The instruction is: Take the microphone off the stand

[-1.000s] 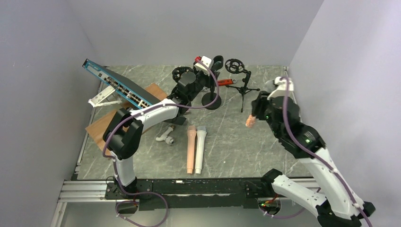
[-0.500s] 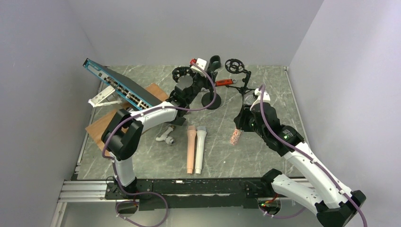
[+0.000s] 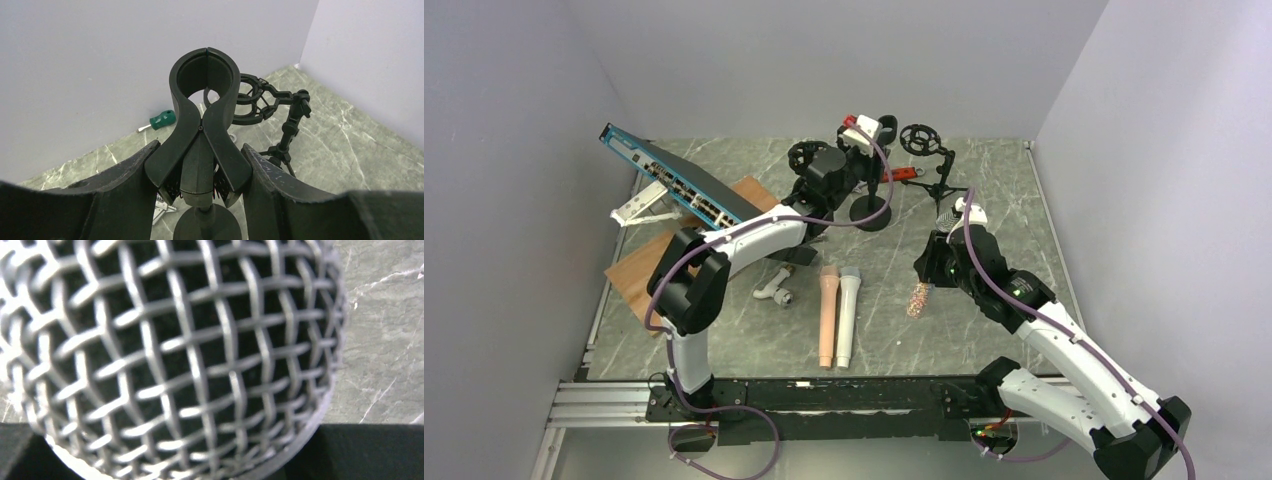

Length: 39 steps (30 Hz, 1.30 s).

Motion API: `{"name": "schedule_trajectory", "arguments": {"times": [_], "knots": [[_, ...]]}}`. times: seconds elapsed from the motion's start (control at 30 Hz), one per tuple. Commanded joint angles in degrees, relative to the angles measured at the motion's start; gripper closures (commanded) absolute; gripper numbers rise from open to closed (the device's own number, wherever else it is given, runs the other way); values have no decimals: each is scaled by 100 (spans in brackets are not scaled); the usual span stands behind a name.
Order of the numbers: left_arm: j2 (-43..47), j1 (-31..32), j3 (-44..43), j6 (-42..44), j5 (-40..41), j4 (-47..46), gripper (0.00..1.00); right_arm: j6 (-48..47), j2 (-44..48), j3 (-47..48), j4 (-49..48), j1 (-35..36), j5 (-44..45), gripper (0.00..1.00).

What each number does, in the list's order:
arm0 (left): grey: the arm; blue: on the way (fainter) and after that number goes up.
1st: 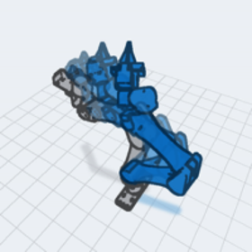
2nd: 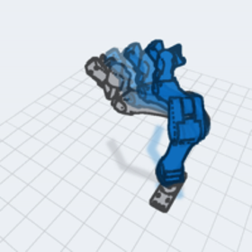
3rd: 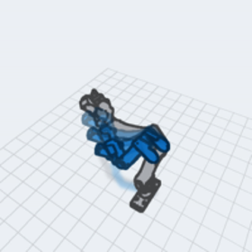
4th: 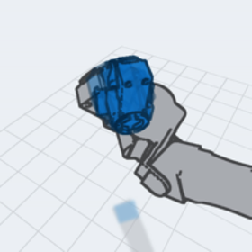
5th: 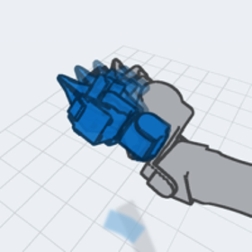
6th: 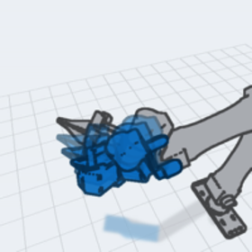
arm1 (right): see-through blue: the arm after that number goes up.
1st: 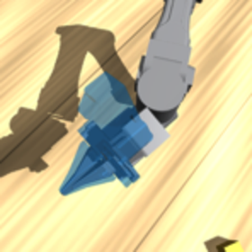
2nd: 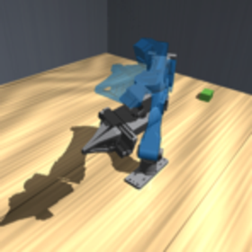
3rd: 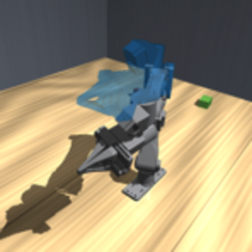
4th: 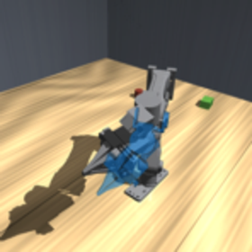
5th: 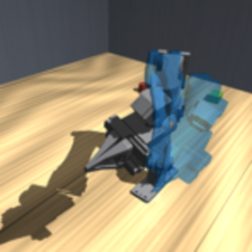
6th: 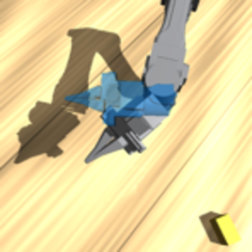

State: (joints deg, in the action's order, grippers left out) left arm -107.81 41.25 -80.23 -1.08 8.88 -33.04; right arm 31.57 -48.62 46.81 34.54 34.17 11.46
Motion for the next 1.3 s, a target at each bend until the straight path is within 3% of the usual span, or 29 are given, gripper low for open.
{"name": "schedule_trajectory", "arguments": {"times": [0.0,0.33,0.7,1.0,1.1,1.13,1.23,1.27], "knots": [[-151,-13,-492,323,253,1930,100,74,127,31,-361,7,20,100],[27,71,-1201,-417,-369,2413,100,81,36,-25,-420,2,18,100],[-178,208,85,-555,177,1935,100,171,122,-207,-470,2,-232,100],[-384,215,122,-521,335,2228,100,300,-123,-474,-811,4,-646,100],[-503,215,-305,-527,368,2690,100,306,-170,-479,-827,1,-680,100],[-552,213,-451,-545,388,2900,94,306,-191,-479,-827,6,-693,100],[-620,208,-1058,-649,433,3557,57,310,-247,-510,-856,2,-771,100],[-579,211,-1167,-691,408,3686,49,314,-286,-528,-869,3,-826,100]]}}
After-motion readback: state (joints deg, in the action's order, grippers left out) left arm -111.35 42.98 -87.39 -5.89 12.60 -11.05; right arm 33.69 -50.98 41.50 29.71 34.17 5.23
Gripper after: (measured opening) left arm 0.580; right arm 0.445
